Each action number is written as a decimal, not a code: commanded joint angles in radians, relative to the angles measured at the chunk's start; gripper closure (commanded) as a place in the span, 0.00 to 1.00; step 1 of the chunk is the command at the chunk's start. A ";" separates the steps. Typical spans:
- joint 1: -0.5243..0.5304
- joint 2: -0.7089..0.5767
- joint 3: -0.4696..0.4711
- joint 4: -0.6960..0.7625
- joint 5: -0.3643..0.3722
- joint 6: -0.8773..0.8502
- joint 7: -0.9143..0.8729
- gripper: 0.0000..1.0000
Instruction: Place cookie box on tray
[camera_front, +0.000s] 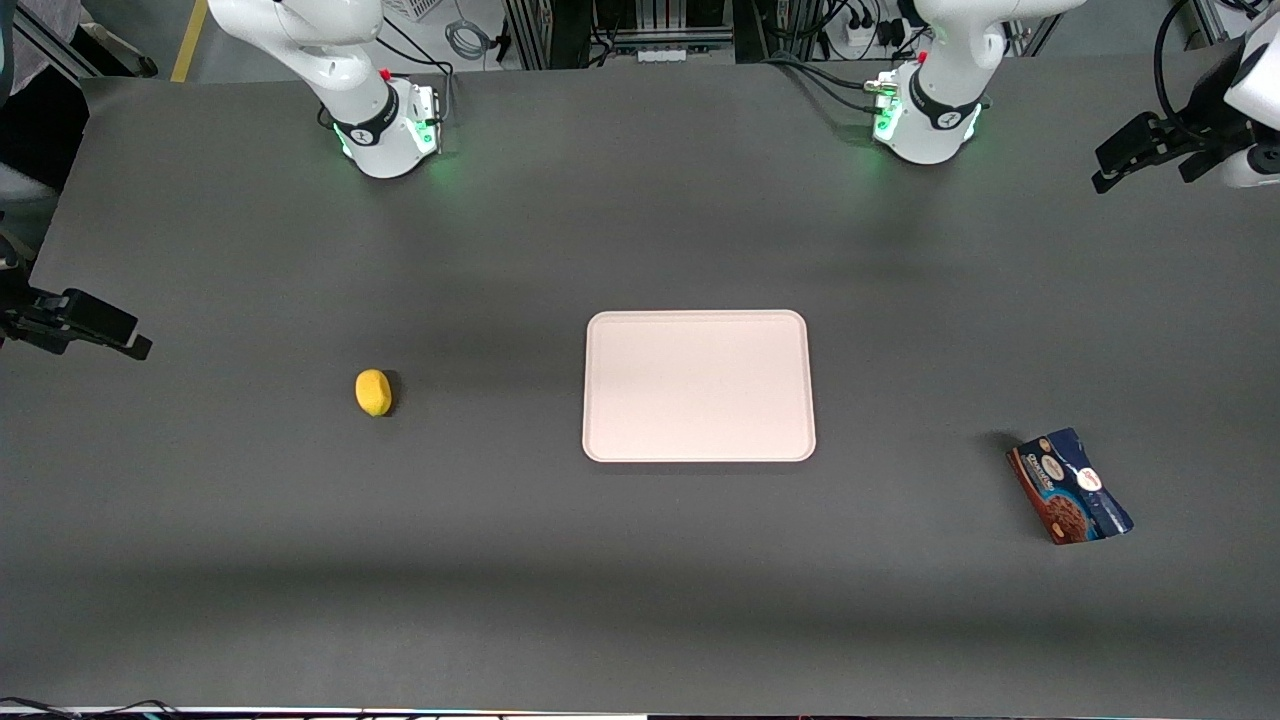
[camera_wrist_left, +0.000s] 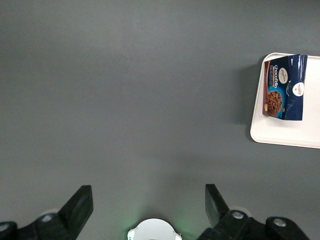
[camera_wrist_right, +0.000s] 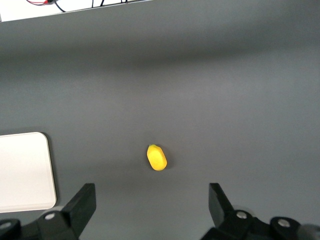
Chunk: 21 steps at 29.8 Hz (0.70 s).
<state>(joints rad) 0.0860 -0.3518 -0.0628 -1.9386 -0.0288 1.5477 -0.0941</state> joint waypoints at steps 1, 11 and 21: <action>0.006 0.027 0.000 0.043 0.000 -0.012 0.014 0.00; 0.009 0.121 0.003 0.168 0.001 -0.015 0.011 0.00; 0.014 0.390 0.034 0.464 0.067 -0.043 0.013 0.00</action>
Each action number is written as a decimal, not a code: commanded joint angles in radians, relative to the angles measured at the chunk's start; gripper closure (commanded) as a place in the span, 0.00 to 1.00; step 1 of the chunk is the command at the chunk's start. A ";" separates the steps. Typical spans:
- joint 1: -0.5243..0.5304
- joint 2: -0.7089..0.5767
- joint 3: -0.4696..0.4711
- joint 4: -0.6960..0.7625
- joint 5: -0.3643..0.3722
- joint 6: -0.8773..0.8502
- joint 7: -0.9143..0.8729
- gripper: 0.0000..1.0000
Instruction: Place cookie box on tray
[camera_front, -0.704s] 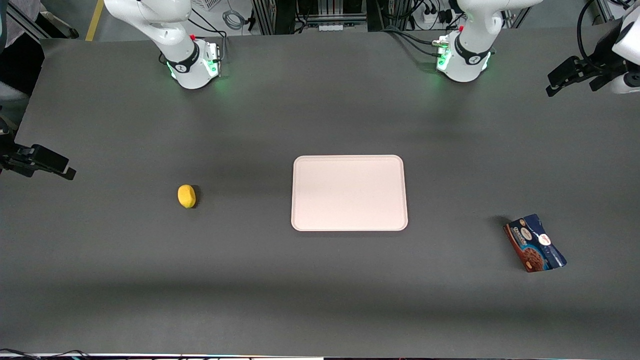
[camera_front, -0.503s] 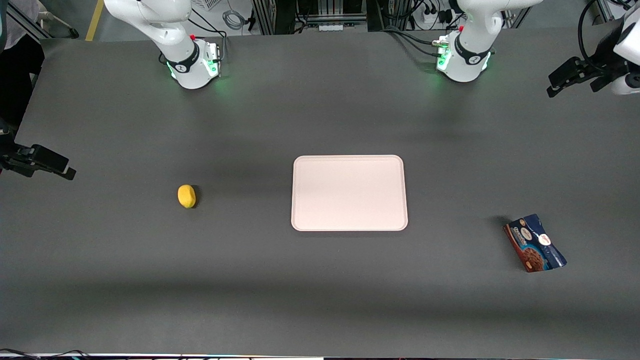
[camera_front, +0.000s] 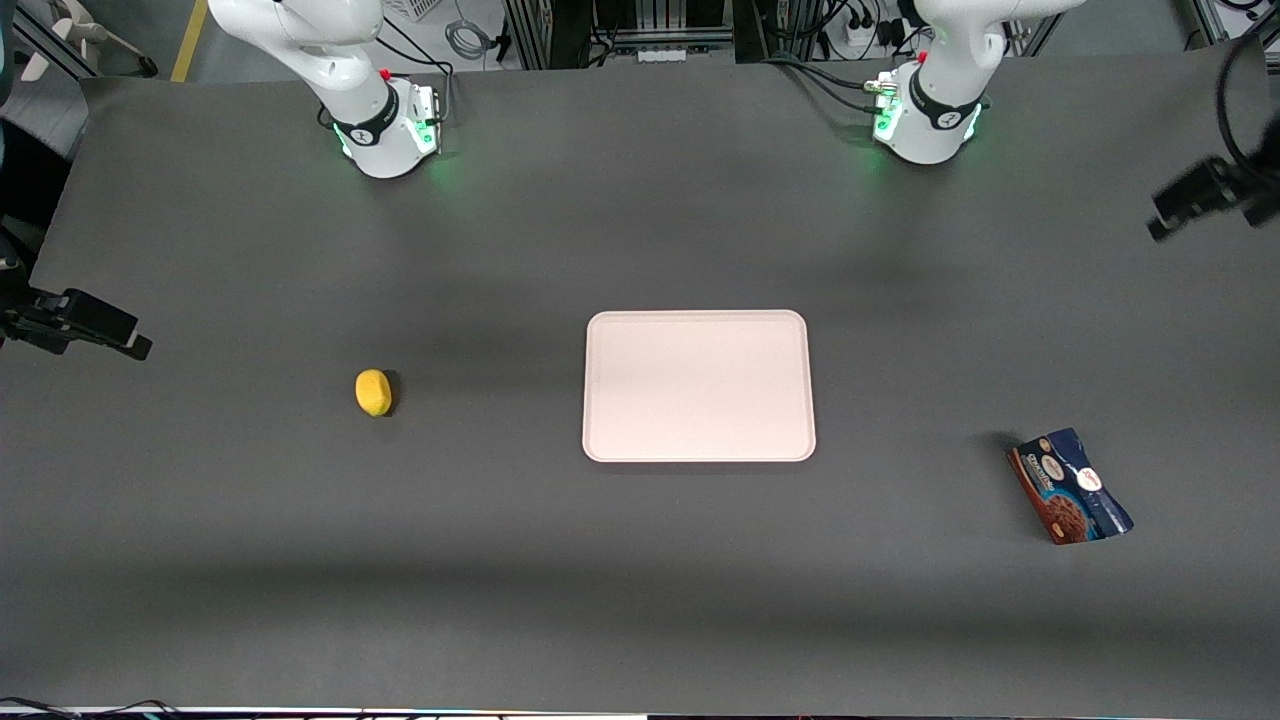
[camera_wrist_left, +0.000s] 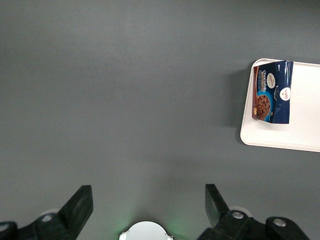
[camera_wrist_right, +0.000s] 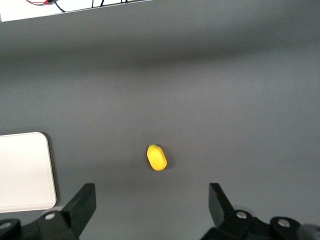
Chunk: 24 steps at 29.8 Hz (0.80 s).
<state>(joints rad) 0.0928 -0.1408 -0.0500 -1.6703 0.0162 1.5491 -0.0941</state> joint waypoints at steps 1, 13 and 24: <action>0.007 0.203 0.028 0.214 0.024 -0.041 0.014 0.00; 0.012 0.529 0.047 0.267 0.048 0.198 0.005 0.00; 0.019 0.777 0.052 0.265 0.048 0.457 -0.001 0.00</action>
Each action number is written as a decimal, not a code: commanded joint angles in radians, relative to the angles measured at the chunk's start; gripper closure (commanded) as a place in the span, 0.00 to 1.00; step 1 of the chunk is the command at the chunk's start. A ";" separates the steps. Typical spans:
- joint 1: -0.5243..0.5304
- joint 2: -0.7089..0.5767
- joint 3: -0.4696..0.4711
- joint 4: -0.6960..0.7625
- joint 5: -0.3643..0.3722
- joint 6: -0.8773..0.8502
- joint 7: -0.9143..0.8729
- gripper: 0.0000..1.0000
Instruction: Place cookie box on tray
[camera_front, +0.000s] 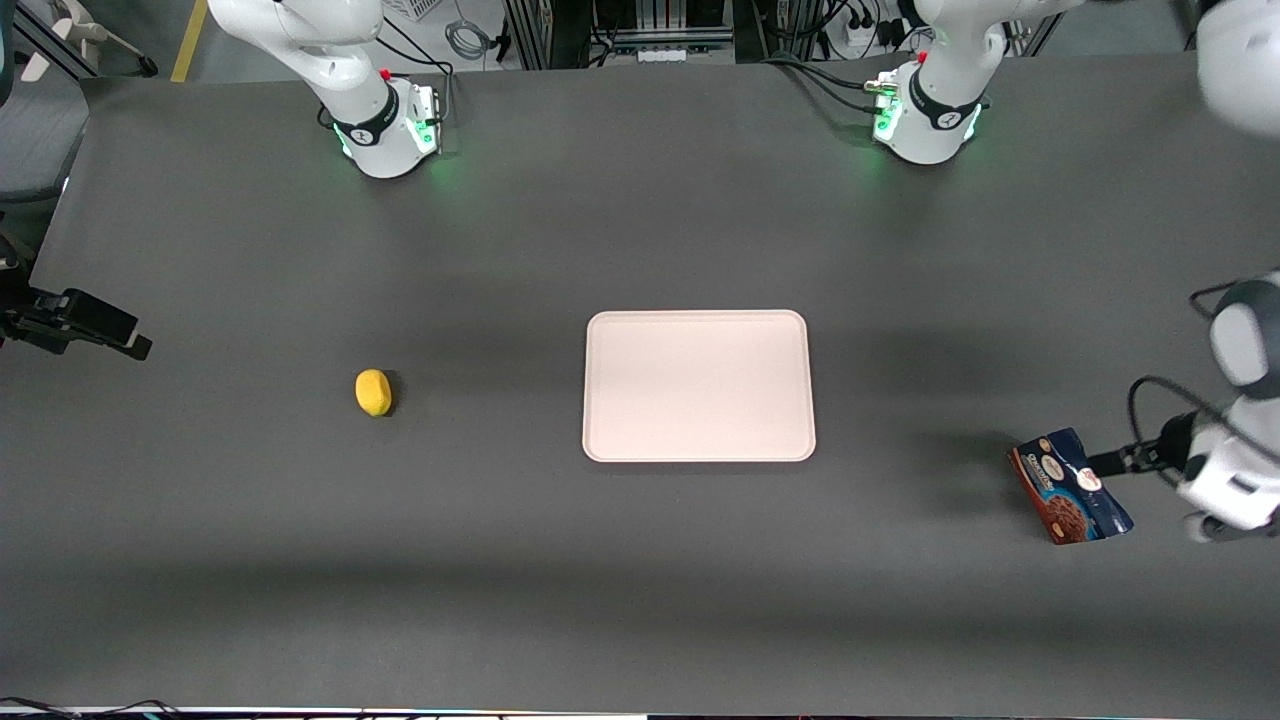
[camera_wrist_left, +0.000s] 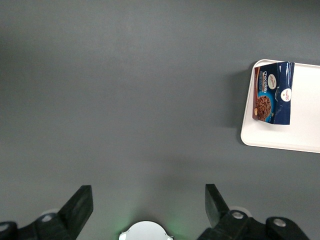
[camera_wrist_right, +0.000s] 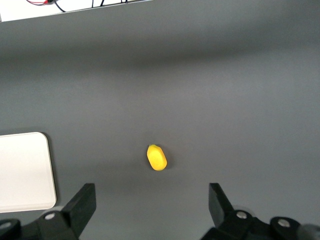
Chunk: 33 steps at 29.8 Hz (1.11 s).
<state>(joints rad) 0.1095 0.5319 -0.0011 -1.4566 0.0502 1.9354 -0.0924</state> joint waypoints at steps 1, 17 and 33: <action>0.002 0.120 0.003 0.050 0.014 0.097 -0.004 0.00; 0.015 0.184 0.016 -0.036 0.003 0.318 -0.095 1.00; 0.007 0.112 0.004 0.028 0.002 0.166 -0.121 1.00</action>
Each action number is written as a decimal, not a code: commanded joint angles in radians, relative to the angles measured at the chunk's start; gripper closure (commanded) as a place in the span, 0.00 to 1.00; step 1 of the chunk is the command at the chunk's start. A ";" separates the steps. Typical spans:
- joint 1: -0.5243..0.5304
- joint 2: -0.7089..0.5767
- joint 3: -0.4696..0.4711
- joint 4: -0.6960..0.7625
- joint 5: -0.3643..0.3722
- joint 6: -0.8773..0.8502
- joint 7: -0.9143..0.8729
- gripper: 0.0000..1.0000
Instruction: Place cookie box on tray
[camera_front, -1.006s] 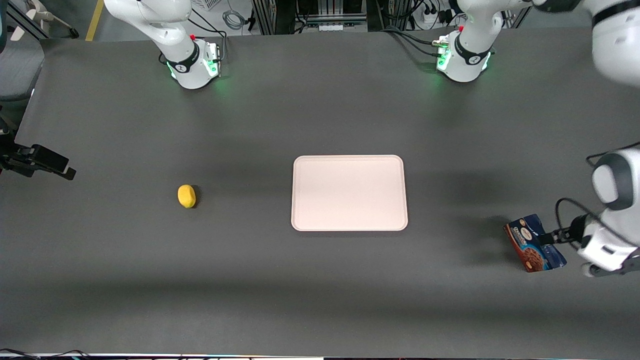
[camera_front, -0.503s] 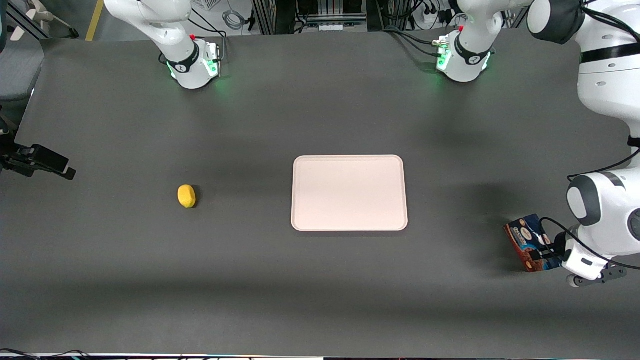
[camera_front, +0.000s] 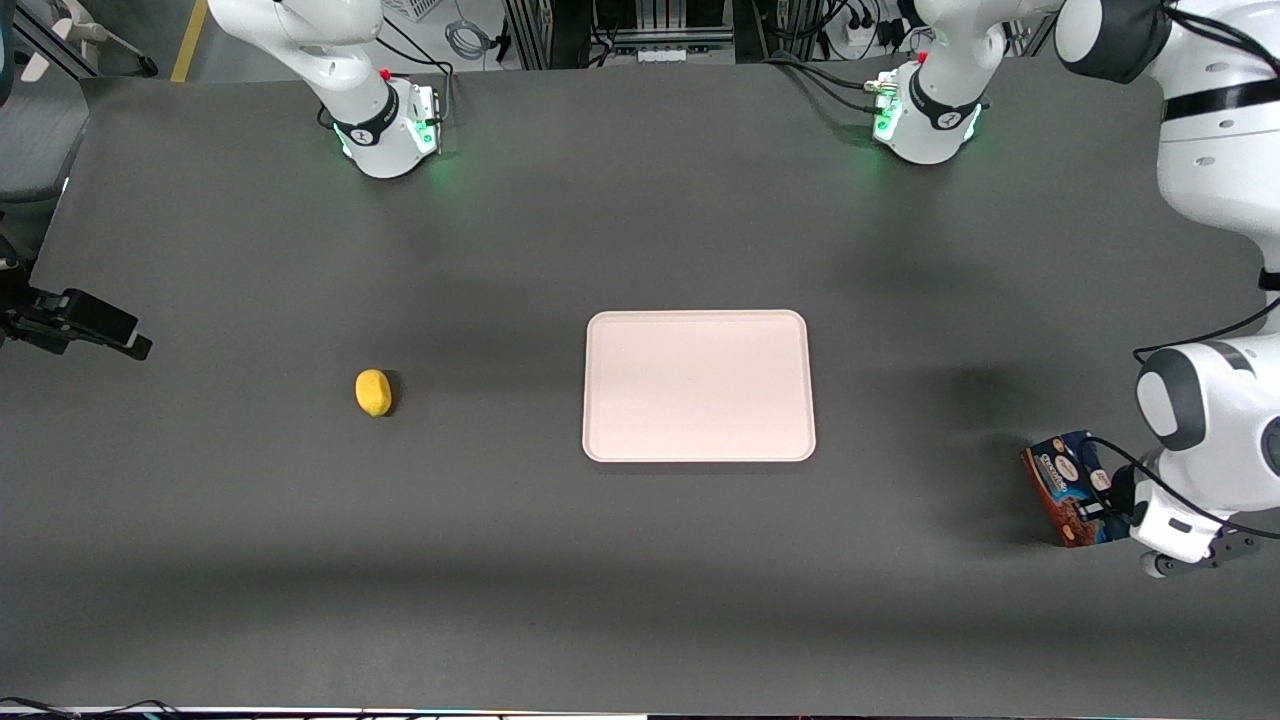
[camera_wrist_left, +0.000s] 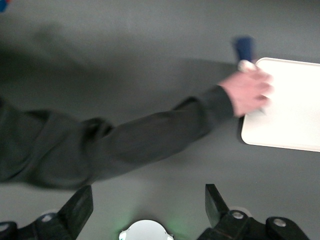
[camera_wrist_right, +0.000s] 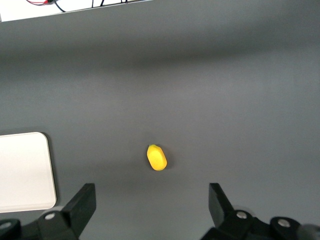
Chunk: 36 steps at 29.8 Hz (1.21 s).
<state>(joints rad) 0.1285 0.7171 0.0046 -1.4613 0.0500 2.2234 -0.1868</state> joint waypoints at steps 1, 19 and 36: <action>-0.013 -0.082 -0.006 0.047 0.004 -0.152 -0.026 1.00; -0.021 -0.369 -0.343 0.136 0.007 -0.639 -0.206 1.00; -0.047 -0.331 -0.583 -0.295 0.059 -0.176 -0.396 1.00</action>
<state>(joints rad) 0.0665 0.3794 -0.5738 -1.6461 0.0707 1.9328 -0.5857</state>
